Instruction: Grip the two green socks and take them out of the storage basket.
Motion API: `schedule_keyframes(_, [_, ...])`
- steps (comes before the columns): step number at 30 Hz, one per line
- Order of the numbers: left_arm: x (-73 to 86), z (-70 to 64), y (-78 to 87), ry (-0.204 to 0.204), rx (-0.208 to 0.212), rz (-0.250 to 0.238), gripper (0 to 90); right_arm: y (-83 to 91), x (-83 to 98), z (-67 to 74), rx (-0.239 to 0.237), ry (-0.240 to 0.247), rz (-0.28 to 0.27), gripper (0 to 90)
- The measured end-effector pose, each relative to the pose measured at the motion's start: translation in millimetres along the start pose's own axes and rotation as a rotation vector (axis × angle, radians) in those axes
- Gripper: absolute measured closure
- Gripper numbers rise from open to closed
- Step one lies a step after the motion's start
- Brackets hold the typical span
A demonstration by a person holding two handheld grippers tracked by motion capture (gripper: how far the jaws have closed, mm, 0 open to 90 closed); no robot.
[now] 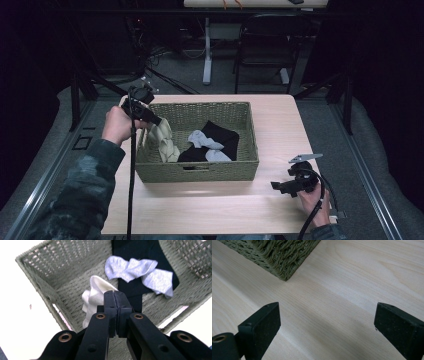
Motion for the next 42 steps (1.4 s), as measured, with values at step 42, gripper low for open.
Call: schedule_keyframes(42, [9.2,88.4,81.0,0.185,-0.153,-0.144,89.7,1.1,1.6,0.4,-0.002,-0.010,-0.005,6.0])
Point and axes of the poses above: each handheld gripper's, and its own axes: y roughly backward along the jaws, x roughly out of its underside, z roughly to its left, the point moved 4 cm from there along -y, roughly forward along the jaws, and after that the axes turned 13 degrees about y, right-handed, at the moved point
